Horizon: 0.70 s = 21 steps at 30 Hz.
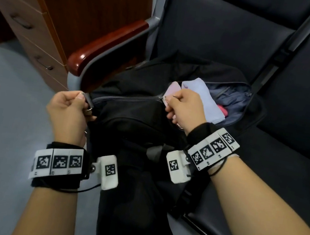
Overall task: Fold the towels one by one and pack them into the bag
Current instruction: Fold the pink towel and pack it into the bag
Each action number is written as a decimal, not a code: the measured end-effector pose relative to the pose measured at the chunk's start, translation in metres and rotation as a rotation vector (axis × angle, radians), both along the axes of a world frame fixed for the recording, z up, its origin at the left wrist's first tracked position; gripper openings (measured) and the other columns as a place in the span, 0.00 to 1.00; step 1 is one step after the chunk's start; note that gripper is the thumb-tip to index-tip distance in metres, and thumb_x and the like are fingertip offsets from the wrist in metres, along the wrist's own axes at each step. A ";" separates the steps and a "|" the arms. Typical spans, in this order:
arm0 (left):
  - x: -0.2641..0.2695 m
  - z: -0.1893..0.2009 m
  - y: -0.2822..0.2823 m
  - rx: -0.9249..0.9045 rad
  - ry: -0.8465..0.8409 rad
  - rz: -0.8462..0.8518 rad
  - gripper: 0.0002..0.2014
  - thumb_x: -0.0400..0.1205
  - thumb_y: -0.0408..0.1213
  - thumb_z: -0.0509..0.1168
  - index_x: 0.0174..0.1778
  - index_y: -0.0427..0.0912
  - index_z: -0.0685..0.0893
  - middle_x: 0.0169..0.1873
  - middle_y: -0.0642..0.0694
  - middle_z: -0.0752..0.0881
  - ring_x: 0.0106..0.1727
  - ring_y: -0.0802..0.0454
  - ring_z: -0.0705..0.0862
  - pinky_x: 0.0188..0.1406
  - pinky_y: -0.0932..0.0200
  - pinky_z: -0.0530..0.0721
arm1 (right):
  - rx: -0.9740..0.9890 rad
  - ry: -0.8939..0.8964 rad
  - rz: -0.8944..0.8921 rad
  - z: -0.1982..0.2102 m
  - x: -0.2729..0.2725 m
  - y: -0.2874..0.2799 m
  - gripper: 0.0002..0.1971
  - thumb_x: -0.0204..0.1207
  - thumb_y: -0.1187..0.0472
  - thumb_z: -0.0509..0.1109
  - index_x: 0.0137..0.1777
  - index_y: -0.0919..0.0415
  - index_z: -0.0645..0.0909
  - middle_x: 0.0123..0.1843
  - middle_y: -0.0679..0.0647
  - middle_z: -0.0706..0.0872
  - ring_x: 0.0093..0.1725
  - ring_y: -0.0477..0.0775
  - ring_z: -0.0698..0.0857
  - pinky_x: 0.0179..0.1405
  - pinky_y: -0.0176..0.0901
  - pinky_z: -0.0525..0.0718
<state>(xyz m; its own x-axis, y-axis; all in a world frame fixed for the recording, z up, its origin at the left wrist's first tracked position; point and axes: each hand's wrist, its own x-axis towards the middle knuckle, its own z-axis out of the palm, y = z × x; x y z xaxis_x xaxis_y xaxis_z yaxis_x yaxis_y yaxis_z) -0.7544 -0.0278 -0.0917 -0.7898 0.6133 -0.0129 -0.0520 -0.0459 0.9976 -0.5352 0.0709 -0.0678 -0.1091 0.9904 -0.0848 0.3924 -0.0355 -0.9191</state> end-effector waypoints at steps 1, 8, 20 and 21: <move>0.002 0.000 0.000 -0.030 0.028 0.017 0.10 0.84 0.30 0.62 0.40 0.47 0.82 0.29 0.48 0.83 0.26 0.55 0.81 0.25 0.59 0.82 | -0.017 0.015 -0.025 -0.006 0.004 0.001 0.09 0.80 0.64 0.67 0.38 0.61 0.77 0.27 0.53 0.84 0.22 0.49 0.80 0.17 0.37 0.73; 0.029 0.031 -0.001 -0.105 0.849 -0.043 0.15 0.75 0.37 0.68 0.59 0.48 0.84 0.57 0.44 0.82 0.61 0.44 0.80 0.66 0.55 0.74 | 0.019 0.041 0.031 -0.007 0.002 -0.001 0.09 0.80 0.62 0.68 0.37 0.58 0.77 0.25 0.48 0.85 0.20 0.45 0.80 0.14 0.34 0.73; 0.092 0.020 0.036 -0.422 1.271 -0.154 0.08 0.76 0.43 0.75 0.50 0.55 0.87 0.49 0.55 0.84 0.58 0.45 0.75 0.53 0.42 0.68 | 0.169 -0.010 0.150 0.006 0.007 -0.002 0.10 0.80 0.61 0.70 0.36 0.53 0.78 0.30 0.52 0.87 0.21 0.43 0.80 0.26 0.31 0.79; 0.091 0.019 0.037 -0.409 1.265 -0.141 0.06 0.77 0.43 0.74 0.47 0.54 0.86 0.47 0.55 0.84 0.55 0.46 0.76 0.52 0.43 0.68 | 0.165 0.005 0.149 0.006 0.008 0.001 0.11 0.80 0.61 0.70 0.36 0.54 0.78 0.31 0.54 0.87 0.21 0.43 0.80 0.25 0.30 0.78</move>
<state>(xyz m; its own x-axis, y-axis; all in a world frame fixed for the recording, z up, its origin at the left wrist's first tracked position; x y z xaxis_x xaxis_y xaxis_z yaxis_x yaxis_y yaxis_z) -0.6639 0.0092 -0.0732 -0.3253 0.8179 0.4746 0.9327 0.1949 0.3035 -0.5270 0.0718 -0.0623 -0.2556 0.9636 0.0778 0.3778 0.1736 -0.9095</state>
